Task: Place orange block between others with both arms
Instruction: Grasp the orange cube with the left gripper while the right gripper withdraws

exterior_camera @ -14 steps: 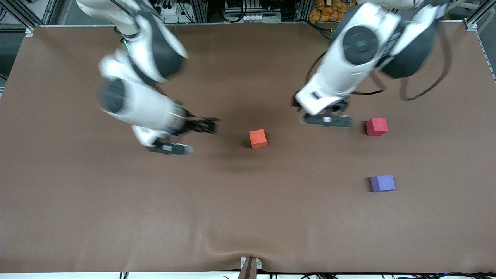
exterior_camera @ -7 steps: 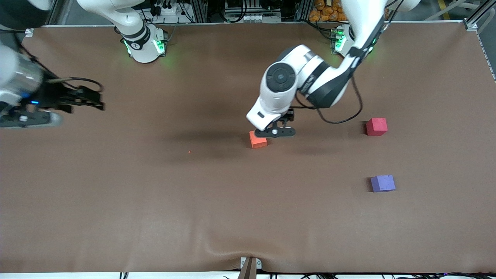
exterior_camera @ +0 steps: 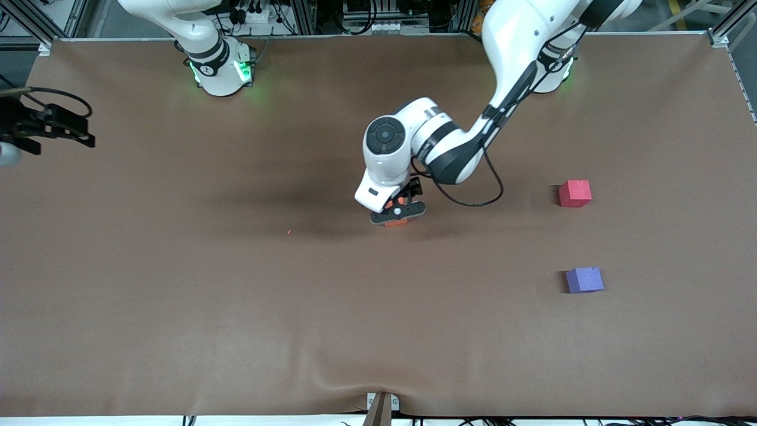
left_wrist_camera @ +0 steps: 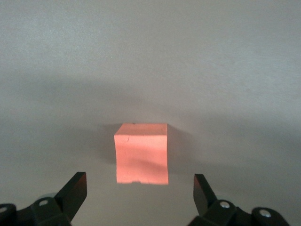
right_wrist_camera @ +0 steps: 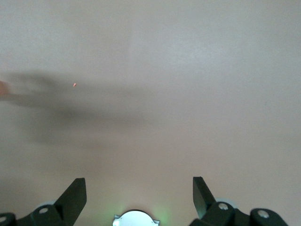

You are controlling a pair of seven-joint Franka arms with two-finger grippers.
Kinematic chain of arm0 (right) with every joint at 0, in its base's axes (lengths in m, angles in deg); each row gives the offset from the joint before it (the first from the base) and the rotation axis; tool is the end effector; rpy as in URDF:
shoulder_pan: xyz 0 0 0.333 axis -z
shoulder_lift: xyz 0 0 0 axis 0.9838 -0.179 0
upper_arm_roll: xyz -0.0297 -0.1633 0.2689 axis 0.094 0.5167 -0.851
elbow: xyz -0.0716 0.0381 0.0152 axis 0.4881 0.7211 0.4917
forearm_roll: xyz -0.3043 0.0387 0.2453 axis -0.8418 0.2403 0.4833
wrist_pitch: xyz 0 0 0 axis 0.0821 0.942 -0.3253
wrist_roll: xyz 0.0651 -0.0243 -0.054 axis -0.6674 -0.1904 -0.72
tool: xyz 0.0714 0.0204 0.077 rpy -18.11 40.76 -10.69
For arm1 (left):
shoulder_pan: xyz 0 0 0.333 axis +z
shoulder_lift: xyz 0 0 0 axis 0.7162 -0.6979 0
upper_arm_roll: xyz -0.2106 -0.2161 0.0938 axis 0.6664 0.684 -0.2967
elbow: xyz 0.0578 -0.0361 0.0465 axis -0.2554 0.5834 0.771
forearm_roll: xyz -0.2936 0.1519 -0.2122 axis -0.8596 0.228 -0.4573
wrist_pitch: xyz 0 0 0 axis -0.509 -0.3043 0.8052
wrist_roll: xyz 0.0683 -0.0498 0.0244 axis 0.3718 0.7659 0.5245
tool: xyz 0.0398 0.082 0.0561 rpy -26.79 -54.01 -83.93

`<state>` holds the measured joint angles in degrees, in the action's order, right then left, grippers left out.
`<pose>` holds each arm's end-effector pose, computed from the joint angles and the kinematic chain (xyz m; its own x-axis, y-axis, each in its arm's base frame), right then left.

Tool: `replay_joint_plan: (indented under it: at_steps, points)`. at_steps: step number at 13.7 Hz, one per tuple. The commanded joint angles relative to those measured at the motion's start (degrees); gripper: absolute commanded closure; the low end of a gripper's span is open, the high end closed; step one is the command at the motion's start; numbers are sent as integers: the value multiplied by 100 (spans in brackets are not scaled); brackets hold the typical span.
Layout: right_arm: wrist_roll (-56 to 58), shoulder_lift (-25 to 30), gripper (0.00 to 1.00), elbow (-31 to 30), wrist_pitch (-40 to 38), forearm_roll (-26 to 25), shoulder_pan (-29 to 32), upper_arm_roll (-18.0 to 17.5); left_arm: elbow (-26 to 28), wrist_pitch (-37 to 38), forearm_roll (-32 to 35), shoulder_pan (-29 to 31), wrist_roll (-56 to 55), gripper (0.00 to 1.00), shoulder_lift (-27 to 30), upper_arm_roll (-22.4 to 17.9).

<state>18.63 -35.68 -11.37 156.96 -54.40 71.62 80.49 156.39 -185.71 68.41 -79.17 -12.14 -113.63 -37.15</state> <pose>0.5505 -0.0208 0.6488 0.9833 0.1367 -0.1201 0.1332 -0.9904 -0.0368 0.4955 -0.5150 0.2743 0.9788 0.2039 -0.0167 0.2027 -0.9775 -0.0578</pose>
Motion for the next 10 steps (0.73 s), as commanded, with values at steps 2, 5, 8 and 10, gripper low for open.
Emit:
replay_joint_plan:
  at_steps: [2, 5, 8, 10]
  points:
    - [258, 49, 0, -27, -44, -106, 209, -50, -196, -443, 364, -120, -490, 0, -437, -104]
    - [205, 23, 0, -45, 9, -80, 209, -59, -12, -444, 488, -42, -544, 0, -429, -104]
    - [205, 14, 0, -71, 9, -123, 218, -59, 235, -453, 488, -16, -588, 0, -367, -113]
    - [170, 5, 0, -71, -52, -123, 253, -50, 253, -461, 480, -33, -675, 0, -393, -113]
